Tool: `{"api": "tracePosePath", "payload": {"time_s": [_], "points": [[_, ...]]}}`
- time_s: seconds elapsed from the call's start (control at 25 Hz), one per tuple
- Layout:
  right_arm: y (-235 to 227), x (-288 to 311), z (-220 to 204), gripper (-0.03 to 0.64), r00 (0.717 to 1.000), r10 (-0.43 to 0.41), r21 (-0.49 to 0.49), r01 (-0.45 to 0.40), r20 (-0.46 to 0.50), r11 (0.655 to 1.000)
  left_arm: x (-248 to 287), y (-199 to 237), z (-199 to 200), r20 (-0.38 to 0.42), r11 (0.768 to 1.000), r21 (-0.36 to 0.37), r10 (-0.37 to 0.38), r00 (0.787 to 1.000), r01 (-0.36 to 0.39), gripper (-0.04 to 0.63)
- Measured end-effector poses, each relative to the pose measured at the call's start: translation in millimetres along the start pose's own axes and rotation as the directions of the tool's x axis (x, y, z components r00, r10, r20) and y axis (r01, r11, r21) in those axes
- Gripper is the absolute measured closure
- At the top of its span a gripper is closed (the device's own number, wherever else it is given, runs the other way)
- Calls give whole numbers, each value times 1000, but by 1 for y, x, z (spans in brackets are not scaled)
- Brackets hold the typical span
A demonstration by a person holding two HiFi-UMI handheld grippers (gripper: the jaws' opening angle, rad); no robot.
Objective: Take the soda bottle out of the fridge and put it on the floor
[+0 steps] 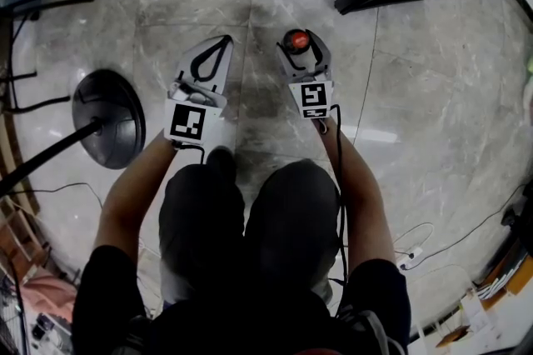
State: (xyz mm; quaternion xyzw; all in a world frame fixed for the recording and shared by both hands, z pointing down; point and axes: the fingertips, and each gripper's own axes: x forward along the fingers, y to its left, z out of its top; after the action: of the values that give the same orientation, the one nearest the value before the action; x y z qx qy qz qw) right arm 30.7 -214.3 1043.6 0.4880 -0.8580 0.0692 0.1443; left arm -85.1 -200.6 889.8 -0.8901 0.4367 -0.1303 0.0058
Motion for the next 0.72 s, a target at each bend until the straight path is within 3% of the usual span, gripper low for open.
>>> {"api": "tracePosePath", "payload": {"time_s": [0.72], "points": [[4,-20,-3,285,1000,9,26,-9,-19,1000,-4,-4,7,15,1000,11,-10,1000,10,572]]}}
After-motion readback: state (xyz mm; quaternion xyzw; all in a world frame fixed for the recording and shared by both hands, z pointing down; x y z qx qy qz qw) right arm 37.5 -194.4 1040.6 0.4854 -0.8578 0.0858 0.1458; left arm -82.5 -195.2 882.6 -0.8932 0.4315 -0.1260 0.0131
